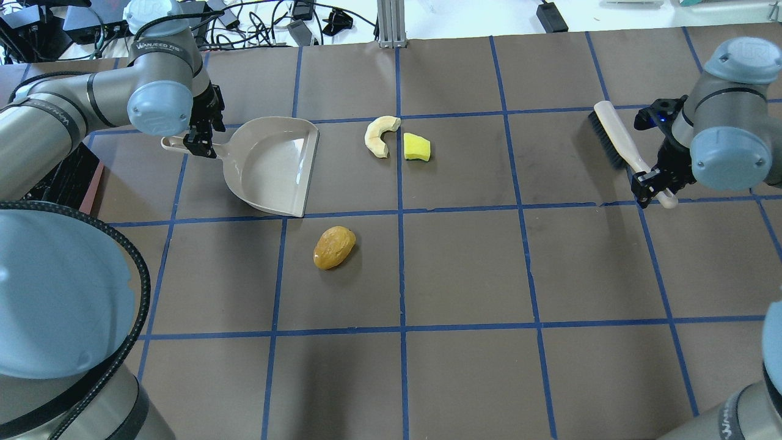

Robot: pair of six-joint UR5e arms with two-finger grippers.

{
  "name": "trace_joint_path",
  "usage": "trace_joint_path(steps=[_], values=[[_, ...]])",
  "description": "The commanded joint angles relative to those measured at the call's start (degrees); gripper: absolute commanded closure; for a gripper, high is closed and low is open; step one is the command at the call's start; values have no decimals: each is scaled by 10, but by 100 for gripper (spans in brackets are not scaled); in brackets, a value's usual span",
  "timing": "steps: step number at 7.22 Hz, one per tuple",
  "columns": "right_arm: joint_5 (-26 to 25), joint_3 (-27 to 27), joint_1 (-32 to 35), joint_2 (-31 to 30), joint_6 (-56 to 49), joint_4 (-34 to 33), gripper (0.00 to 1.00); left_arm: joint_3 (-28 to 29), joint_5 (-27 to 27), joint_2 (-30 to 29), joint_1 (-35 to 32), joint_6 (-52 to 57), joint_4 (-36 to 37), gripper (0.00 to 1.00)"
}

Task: Sweep and dump trash into bin
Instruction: 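Lift the dustpan with the left gripper while the right gripper lifts the brush toward it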

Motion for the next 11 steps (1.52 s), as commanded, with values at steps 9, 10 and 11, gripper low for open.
trace_joint_path(steps=[9, 10, 11], values=[[57, 1, 32, -63, 58, 28, 93, 4, -2, 16, 17, -14, 6, 100], [59, 1, 66, -65, 126, 51, 100, 13, -15, 25, 16, -33, 2, 100], [59, 0, 111, -65, 199, 68, 100, 23, -15, 16, 15, -50, -5, 100]])
